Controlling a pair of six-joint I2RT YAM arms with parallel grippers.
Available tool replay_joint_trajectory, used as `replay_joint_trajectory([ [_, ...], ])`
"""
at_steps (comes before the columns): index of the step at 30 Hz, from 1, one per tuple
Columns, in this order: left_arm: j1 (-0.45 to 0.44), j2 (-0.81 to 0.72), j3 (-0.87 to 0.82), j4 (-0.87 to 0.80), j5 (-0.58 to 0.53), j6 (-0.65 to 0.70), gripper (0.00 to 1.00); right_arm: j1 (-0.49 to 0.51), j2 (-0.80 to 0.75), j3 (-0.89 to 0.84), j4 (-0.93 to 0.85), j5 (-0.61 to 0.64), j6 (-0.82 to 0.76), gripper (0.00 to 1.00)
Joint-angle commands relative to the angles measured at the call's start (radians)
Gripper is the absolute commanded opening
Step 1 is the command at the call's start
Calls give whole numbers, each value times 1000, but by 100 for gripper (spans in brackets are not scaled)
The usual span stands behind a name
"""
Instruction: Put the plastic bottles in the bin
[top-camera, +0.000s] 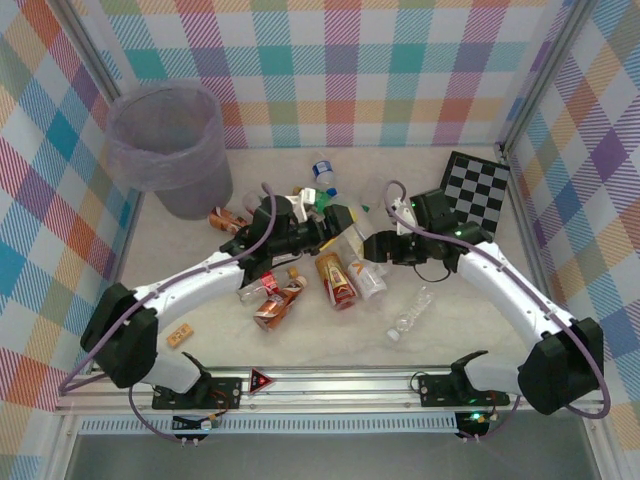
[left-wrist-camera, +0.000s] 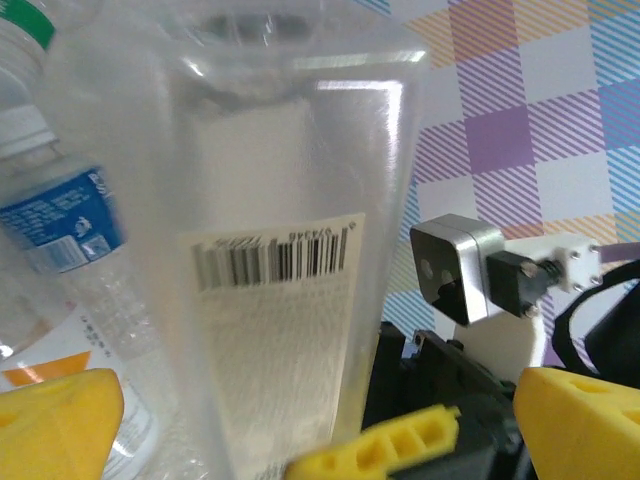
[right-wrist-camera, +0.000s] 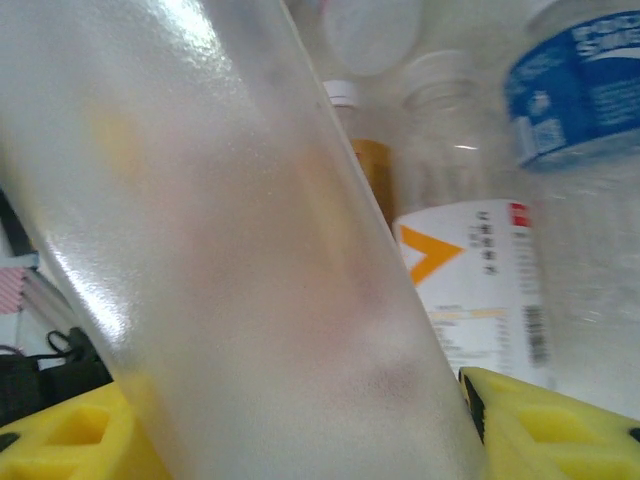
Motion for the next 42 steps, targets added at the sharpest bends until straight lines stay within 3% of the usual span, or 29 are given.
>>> replay_joint_trajectory([
  [1,-20,41,31,104,-4,-59,100,33,18,31,90,-55,50,52],
  [12,-26,65,29,105,-23,-80,65,46,51,45,116,-53,53,52],
  [14,-25,73,34,102,-23,-83,59,45,52,55,104,-55,43,56],
  [26,20,80,79,30,-16,-43,52,10,-45,147,-114,-5,-63,89],
  [36,97,7,222,-286,-39,173,47,-121,-153,101,-222,89,-52,91],
  [42,236,-68,399,-535,-40,346,46,-146,-178,21,-230,157,-5,91],
])
